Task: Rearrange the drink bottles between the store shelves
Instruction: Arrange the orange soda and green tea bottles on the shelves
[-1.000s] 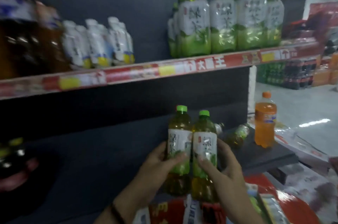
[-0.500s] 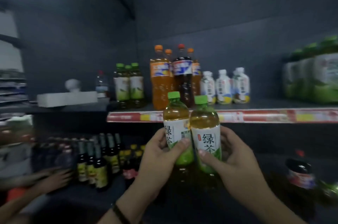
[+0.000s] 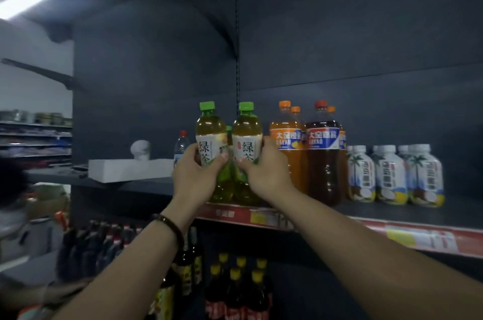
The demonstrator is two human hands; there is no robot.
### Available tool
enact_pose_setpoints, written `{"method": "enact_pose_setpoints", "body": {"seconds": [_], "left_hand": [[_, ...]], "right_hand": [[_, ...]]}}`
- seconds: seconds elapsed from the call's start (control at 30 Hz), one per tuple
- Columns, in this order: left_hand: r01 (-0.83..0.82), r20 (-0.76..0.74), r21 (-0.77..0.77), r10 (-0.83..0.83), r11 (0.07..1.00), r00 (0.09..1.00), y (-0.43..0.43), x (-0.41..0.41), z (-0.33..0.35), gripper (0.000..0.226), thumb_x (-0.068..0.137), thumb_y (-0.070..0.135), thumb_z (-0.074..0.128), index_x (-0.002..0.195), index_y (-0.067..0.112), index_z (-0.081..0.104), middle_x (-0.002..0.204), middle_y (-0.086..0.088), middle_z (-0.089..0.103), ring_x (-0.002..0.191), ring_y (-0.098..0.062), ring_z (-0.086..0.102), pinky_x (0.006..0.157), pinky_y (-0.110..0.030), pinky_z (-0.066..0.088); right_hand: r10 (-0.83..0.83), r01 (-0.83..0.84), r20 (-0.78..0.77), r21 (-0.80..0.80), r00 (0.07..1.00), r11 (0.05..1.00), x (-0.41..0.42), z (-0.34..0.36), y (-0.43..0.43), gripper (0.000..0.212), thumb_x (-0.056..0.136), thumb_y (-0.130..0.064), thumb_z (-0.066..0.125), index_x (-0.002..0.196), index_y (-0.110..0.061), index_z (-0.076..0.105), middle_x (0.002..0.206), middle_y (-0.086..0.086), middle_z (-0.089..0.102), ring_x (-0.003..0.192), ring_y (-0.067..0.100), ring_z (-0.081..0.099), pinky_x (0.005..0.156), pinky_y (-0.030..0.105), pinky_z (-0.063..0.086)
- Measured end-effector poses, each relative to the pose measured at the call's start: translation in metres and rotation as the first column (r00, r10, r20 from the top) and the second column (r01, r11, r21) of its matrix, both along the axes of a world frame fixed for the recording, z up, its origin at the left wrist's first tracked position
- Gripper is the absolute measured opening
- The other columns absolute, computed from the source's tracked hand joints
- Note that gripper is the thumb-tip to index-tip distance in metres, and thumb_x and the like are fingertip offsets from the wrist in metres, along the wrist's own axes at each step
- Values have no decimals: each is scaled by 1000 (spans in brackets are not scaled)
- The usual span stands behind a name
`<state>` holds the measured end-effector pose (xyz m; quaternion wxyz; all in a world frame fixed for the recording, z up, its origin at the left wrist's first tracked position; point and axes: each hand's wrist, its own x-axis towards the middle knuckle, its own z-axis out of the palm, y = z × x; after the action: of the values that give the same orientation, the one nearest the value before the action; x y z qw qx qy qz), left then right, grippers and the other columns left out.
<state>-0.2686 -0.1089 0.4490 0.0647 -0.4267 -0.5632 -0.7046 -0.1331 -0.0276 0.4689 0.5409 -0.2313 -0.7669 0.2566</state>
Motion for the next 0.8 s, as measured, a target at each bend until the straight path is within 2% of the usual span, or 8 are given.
{"method": "enact_pose_setpoints", "body": {"seconds": [0.07, 0.2, 0.3, 0.33, 0.47, 0.63, 0.73, 0.8], "left_hand": [[-65, -15, -20, 64, 998, 998, 22, -19, 4, 44, 90, 41, 84, 128, 27, 66, 111, 11, 75, 103, -11, 72, 88, -34, 61], [-105, -48, -91, 101, 990, 994, 60, -46, -11, 41, 93, 35, 82, 128, 25, 63, 112, 9, 71, 104, -13, 69, 81, -23, 54], [-111, -88, -119, 101, 987, 991, 78, -56, -23, 28, 96, 34, 78, 118, 30, 62, 105, 11, 70, 96, -5, 64, 73, -12, 45], [-109, -96, -126, 97, 986, 991, 82, -58, -24, 28, 96, 33, 78, 119, 29, 63, 106, 10, 71, 96, -5, 64, 77, -14, 47], [-111, -109, -193, 91, 975, 990, 103, -64, -23, 49, 91, 36, 82, 135, 32, 61, 119, -1, 71, 111, -21, 67, 103, -43, 56], [-193, -148, -263, 158, 945, 976, 114, -56, -31, 49, 96, 26, 77, 139, 27, 54, 124, -9, 57, 109, -24, 56, 94, -36, 47], [-215, -159, -331, 170, 919, 973, 111, -52, -41, 65, 99, 25, 74, 155, 16, 42, 135, -14, 52, 122, -33, 57, 105, -45, 51], [-226, -183, -377, 167, 898, 969, 100, -47, -47, 76, 100, 23, 72, 164, 12, 31, 143, -15, 51, 131, -32, 54, 111, -45, 47]], "right_hand": [[3, -3, 1, -53, 1000, 999, -26, 6, 16, 44, 91, -12, 81, 123, -17, 51, 118, -1, 66, 108, 15, 64, 68, 14, 47], [3, 11, 61, -216, 998, 976, -61, -6, 49, 43, 96, -14, 76, 132, -15, 52, 127, 7, 67, 121, 26, 66, 92, 36, 59], [-83, 118, 162, -220, 983, 968, -76, -13, 67, 47, 98, -19, 74, 137, -14, 49, 130, 10, 66, 119, 28, 67, 92, 39, 60], [-111, 154, 204, -209, 973, 966, -78, -12, 70, 52, 97, -18, 75, 140, -14, 46, 131, 11, 65, 119, 29, 66, 94, 40, 59], [-207, 302, 442, -158, 873, 940, -80, -10, 72, 83, 94, -12, 75, 158, -11, 23, 141, 17, 55, 128, 34, 59, 106, 45, 54], [-225, 377, 592, -145, 774, 915, -86, -25, 68, 109, 95, -10, 73, 166, -1, -10, 156, 23, 44, 142, 38, 50, 114, 48, 48], [-236, 355, 598, -87, 766, 931, -80, -29, 65, 102, 98, -13, 70, 166, 0, -6, 154, 21, 47, 139, 36, 53, 111, 46, 50], [-255, 332, 599, -20, 759, 943, -66, -27, 59, 84, 99, -14, 68, 164, 0, 17, 147, 19, 54, 131, 34, 59, 104, 42, 55]]}}
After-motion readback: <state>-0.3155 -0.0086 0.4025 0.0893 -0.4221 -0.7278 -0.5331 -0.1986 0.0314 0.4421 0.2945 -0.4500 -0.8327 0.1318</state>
